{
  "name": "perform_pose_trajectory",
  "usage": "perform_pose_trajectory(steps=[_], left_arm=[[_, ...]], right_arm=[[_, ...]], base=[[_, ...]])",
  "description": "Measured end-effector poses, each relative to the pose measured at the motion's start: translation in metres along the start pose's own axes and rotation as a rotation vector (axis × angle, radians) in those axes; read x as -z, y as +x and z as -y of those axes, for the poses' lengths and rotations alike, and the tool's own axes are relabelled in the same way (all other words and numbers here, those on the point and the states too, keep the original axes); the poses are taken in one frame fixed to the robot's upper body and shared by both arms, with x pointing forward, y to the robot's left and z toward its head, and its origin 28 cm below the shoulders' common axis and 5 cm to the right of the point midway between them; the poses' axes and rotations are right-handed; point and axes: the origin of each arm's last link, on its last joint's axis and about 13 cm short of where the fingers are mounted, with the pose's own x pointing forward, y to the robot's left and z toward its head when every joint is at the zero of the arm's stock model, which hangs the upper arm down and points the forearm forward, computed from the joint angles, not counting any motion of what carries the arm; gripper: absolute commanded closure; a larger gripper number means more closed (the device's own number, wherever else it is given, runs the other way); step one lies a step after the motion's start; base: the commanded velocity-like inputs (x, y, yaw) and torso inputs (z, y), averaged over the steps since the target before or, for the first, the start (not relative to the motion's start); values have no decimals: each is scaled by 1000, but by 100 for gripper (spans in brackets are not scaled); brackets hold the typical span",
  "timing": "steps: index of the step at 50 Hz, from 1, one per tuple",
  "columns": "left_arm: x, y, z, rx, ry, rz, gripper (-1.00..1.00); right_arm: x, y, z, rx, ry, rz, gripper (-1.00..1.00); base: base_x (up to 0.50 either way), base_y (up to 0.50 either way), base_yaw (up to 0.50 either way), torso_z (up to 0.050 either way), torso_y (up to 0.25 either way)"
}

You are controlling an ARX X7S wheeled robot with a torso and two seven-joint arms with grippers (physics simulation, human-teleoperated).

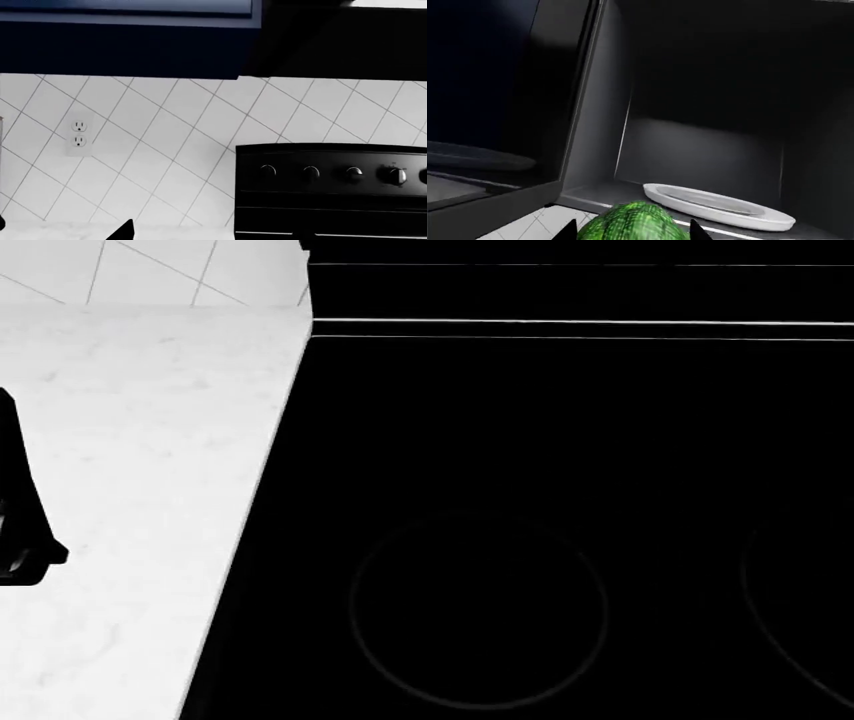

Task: Pick the broccoli from the counter and place it in the microwave.

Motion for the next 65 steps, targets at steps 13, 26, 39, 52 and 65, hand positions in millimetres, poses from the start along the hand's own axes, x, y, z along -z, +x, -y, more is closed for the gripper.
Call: perform_pose_trajectory(steps=[13,26,39,52,65], left_arm=[[1,4,-1,-7,-10,17,-100],[-1,6,-3,-11,-17,29,-100],[-7,8,-7,-9,-19,37,-100],[-12,6,-9,-8,-20,38,-100],[-15,3,-6,-8,-20,39,-100]], right_arm=[[-51,43,7,2,-38,84,100],[-87,83,27,121,-57,161,100],[-66,116,63,361,-67,53,100],[-37,133,59,369,-105,-74,100],[-21,144,47,319,-122,-133,100]], base=[[0,0,0,0,0],[0,0,0,0,0],[0,0,0,0,0],[0,0,0,0,0],[0,0,0,0,1]])
